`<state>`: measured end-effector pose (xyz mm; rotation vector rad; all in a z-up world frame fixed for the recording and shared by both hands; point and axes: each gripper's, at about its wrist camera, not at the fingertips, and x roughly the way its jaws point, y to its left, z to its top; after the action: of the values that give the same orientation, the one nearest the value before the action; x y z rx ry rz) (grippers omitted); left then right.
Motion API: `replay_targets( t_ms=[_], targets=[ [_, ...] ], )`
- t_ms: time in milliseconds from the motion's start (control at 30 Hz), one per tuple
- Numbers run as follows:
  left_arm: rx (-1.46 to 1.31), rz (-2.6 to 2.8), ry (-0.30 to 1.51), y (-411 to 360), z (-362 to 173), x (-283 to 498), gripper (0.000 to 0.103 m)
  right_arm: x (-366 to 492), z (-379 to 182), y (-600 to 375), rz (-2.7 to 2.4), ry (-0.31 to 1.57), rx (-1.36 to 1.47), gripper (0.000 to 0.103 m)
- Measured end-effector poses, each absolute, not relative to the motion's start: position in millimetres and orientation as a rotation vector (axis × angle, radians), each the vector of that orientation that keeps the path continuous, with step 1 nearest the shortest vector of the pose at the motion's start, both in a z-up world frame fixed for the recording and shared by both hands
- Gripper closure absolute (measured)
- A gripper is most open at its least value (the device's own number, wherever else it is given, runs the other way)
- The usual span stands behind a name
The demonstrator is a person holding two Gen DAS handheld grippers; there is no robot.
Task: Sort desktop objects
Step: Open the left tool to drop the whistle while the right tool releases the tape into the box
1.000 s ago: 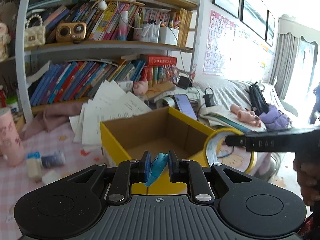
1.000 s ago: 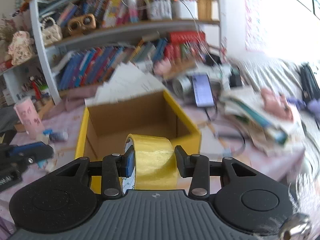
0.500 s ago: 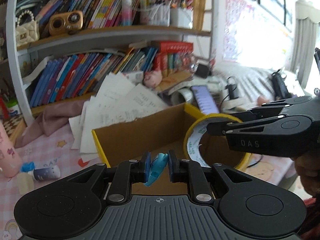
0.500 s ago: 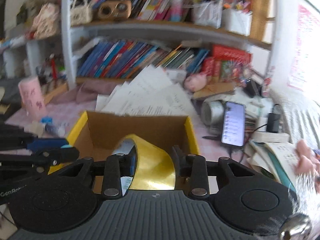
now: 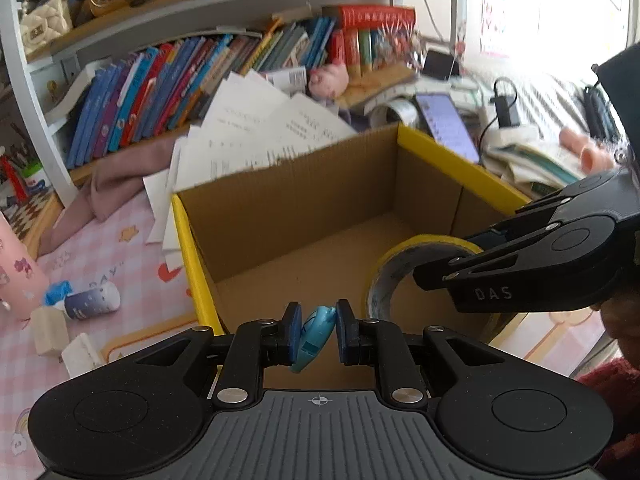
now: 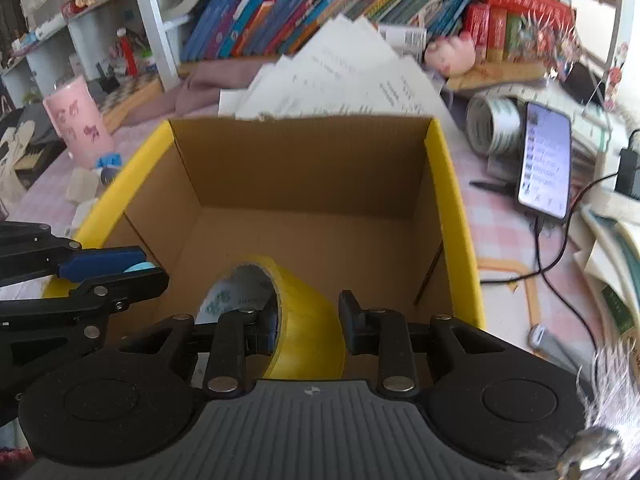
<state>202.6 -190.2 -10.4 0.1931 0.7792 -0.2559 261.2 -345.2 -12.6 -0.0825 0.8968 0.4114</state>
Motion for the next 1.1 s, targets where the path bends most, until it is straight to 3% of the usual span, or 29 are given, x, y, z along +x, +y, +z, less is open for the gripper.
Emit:
replay_targets(
  t_ms=[500, 600, 667, 700, 1100],
  targets=[
    [0.226, -0.253, 0.798, -198.2, -14.2, 203.5, 0.081, 259.1, -24.9, -351.3, 0.426, 0.964, -0.082, 0.073],
    [0.210, -0.262, 0.789, -193.7, -10.2, 201.3, 0.065, 250.8, -14.1, -351.2, 0.404, 0.911, -0.085, 0.063],
    [0.211, -0.274, 0.750, -190.9, -3.2, 195.8, 0.037, 243.6, -5.1, -350.2, 0.388, 0.865, -0.084, 0.059],
    [0.212, -0.286, 0.719, -189.9, 1.5, 192.0, 0.032, 239.8, -1.3, -349.1, 0.376, 0.847, -0.087, 0.058],
    [0.223, -0.379, 0.461, -159.7, 33.5, 144.2, 0.026, 184.5, 28.5, -328.7, 0.206, 0.698, -0.057, 0.053]
  ],
)
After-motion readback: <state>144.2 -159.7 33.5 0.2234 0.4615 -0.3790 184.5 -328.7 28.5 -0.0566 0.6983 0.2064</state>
